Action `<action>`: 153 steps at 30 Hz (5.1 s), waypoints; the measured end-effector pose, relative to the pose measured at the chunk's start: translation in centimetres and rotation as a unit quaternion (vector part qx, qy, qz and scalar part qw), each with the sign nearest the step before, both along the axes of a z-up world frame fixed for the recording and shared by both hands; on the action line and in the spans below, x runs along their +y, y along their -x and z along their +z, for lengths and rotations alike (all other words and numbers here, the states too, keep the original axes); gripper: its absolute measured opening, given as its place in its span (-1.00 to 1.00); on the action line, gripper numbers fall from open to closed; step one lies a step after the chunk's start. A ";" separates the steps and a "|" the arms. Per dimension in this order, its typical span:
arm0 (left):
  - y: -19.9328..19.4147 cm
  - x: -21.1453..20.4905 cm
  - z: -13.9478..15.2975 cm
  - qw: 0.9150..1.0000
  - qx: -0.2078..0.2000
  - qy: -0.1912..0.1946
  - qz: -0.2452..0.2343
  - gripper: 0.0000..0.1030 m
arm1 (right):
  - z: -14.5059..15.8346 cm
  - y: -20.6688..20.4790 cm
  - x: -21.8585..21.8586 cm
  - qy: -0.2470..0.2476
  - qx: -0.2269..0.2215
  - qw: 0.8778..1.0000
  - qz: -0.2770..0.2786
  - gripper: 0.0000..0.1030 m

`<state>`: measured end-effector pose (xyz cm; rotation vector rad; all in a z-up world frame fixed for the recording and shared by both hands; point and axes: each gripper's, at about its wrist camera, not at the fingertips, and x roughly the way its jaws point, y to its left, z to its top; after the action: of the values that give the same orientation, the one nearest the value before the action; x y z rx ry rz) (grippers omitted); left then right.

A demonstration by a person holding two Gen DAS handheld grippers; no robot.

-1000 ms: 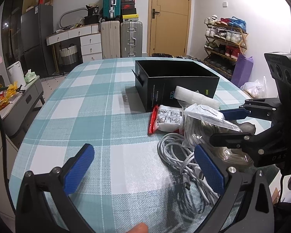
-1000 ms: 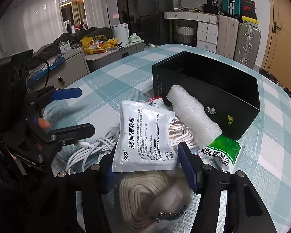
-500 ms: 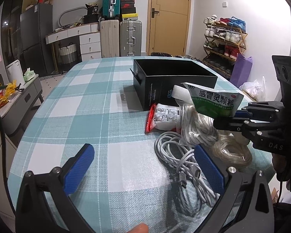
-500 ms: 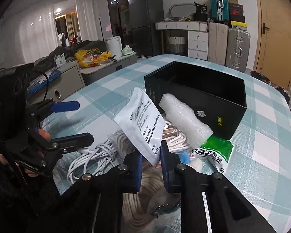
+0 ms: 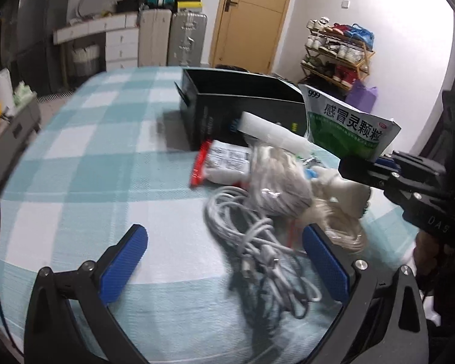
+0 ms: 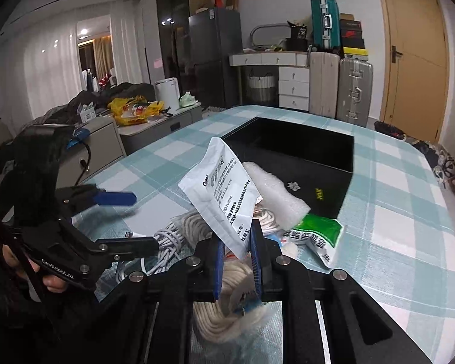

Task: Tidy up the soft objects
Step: 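Grasp the white coiled cable with the left gripper while the right gripper holds the sachet, then carry the cable with the left gripper and the sachet with the right gripper into the black box, then release the cable and sachet into the box and withdraw both grippers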

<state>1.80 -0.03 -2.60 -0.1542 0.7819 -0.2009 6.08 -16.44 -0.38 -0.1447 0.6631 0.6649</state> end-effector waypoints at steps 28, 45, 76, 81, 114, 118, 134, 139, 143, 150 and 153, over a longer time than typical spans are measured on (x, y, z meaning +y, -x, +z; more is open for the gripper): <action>0.4 -2.4 -0.8 0.998 0.044 -0.012 -0.031 -0.41 | 0.7 1.6 -1.2 -0.015 -0.015 1.000 -0.022 -0.70; 2.1 0.9 0.6 0.999 0.014 -0.025 0.021 -0.43 | 1.4 2.2 -1.5 -0.027 -0.038 0.998 -0.036 -0.70; -6.4 0.6 8.7 0.991 -0.094 -0.082 0.040 -0.43 | 5.0 -3.2 -2.7 -0.047 -0.028 0.996 -0.074 -0.70; -8.2 0.7 8.7 0.991 -0.091 -0.082 0.047 -0.43 | 5.2 -4.8 -2.0 -0.049 -0.021 0.996 -0.071 -0.70; -16.5 -2.4 5.8 0.995 -0.064 -0.070 0.010 -0.42 | 1.9 -13.8 -0.8 -0.011 0.037 0.996 -0.077 -0.70; -17.2 -2.6 5.5 0.995 -0.059 -0.080 0.010 -0.42 | 1.2 -14.6 -0.5 0.003 0.041 0.996 -0.076 -0.70; -18.3 -2.9 4.5 0.990 -0.030 -0.135 0.032 0.21 | 0.6 -15.1 -0.2 0.021 0.023 0.997 -0.076 -0.11; -16.4 -2.7 5.5 0.989 -0.038 -0.137 0.037 0.69 | 2.1 -13.0 -1.4 -0.001 -0.012 0.995 -0.098 0.80; -14.7 -2.4 6.2 0.987 -0.051 -0.143 0.051 0.92 | 2.6 -11.7 -2.1 -0.007 -0.011 0.994 -0.111 0.99; -12.2 -1.9 6.5 0.981 -0.046 -0.167 0.083 1.00 | 2.1 -9.5 -3.4 -0.024 0.011 0.992 -0.126 0.99; -11.3 -1.6 6.2 0.978 -0.040 -0.183 0.096 1.00 | 1.8 -8.3 -3.4 -0.024 0.017 0.992 -0.126 0.99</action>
<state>13.06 -1.63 3.56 0.1266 0.7065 0.1206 14.34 -19.82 1.38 -0.0044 0.6836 0.4394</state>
